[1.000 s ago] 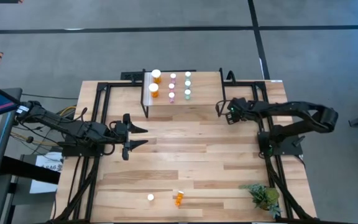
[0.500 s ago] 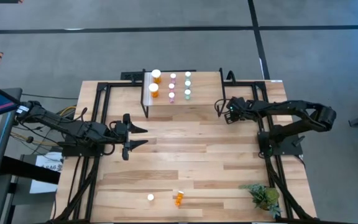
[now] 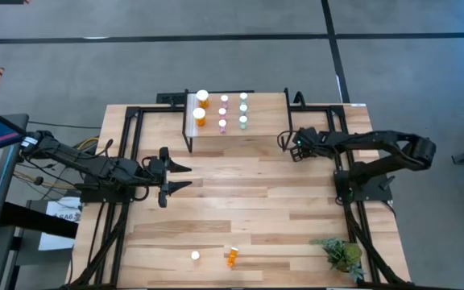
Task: Pick and place medicine bottles onto shelf by color
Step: Put the top small orange pill bottle on the shelf
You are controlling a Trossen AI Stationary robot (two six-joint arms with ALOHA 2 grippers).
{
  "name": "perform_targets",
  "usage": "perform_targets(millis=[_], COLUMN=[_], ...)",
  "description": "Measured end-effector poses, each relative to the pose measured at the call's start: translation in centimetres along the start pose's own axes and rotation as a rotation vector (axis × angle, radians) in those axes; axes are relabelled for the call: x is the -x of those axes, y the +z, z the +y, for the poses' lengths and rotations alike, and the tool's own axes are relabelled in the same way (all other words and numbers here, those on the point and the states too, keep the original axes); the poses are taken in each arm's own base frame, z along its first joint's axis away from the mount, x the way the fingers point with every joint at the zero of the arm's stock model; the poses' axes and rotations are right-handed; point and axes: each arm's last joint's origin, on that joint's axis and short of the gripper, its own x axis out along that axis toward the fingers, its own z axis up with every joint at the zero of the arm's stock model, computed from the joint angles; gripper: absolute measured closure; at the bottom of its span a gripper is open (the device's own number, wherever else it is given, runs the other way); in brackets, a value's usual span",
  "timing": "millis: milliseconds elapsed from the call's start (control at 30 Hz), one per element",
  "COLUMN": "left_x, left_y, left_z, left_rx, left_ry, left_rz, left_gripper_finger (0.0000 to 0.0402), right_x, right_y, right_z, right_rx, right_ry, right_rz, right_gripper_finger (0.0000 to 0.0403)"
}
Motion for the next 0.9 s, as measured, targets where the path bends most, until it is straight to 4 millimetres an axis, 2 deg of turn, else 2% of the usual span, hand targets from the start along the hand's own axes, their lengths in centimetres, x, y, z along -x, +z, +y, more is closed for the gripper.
perform_targets(millis=[233, 500, 700, 900], left_x=[0.0, 0.0, -0.3, -2.0], left_y=[0.0, 0.0, -0.2, -0.8], left_z=[0.0, 0.0, -0.1, -0.7], left_rx=[-0.001, 0.007, 0.011, -0.010], left_ry=[0.000, 0.001, 0.002, -0.001], left_rz=[0.002, 0.004, 0.010, 0.012], left_gripper_finger=[0.0207, 0.0207, 0.0207, 0.0207], right_x=[1.9, 6.2, 9.9, 13.6], right_y=[-1.3, -3.5, -5.4, -6.3], right_z=[0.4, 1.9, 3.5, 5.5], right_rx=[-0.003, 0.001, 0.046, 0.136], right_ry=[0.053, 0.269, 0.522, 0.763], right_rz=[0.003, -0.104, -0.286, -0.567], right_gripper_finger=[0.0283, 0.0284, 0.0284, 0.0284])
